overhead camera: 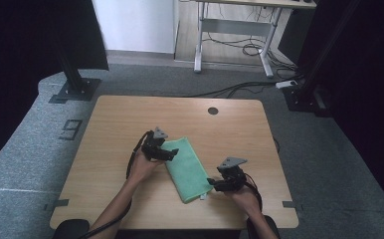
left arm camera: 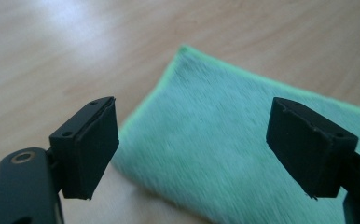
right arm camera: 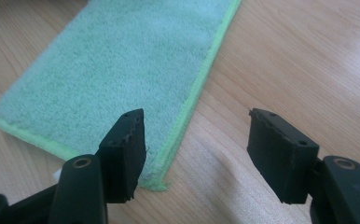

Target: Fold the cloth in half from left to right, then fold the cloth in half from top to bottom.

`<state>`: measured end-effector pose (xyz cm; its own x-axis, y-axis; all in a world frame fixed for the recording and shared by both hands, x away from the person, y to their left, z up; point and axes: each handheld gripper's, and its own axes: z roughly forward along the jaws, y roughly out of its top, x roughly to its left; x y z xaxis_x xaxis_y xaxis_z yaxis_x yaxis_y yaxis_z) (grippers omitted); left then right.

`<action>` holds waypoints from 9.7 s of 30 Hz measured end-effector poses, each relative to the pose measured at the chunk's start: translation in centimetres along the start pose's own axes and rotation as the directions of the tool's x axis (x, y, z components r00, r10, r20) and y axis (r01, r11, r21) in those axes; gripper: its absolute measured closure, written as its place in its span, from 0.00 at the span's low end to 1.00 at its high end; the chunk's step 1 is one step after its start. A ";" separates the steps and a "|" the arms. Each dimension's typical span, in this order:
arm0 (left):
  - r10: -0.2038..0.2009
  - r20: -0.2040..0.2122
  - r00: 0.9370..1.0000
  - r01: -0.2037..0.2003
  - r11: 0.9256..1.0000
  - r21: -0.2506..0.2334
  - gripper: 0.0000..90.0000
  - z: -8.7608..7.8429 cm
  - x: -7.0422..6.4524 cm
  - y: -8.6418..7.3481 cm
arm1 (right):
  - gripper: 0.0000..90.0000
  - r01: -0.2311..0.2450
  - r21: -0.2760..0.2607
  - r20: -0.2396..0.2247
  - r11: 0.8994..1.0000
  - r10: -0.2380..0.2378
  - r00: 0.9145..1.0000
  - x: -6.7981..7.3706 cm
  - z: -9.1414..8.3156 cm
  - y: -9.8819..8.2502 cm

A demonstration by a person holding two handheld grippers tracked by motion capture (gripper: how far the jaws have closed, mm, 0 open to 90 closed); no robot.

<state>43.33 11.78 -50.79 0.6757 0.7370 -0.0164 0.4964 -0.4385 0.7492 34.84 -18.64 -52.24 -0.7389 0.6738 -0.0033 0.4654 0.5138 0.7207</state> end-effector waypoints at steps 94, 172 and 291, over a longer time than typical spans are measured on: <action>0.008 0.050 0.999 -0.012 0.997 0.075 0.06 -6.0 0.6 -5.4 | 0.12 -0.008 0.024 -0.018 1.000 0.008 1.000 0.6 1.3 0.9; -0.047 -0.044 0.998 0.052 0.993 0.109 0.00 -5.4 1.4 -9.4 | 0.00 -0.095 0.016 0.052 0.995 0.094 0.994 -2.3 1.6 -2.9; -0.030 -0.033 0.999 0.034 0.992 0.119 0.00 -1.9 -0.6 -7.3 | 0.23 -0.089 0.010 -0.039 0.996 0.089 0.995 -1.8 6.6 6.8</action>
<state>38.23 15.49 -54.93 0.6421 0.7665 -0.0167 0.5800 -0.4714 0.6643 42.57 -12.89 -51.94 -0.7130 0.6956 0.0884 0.5343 0.4572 0.7109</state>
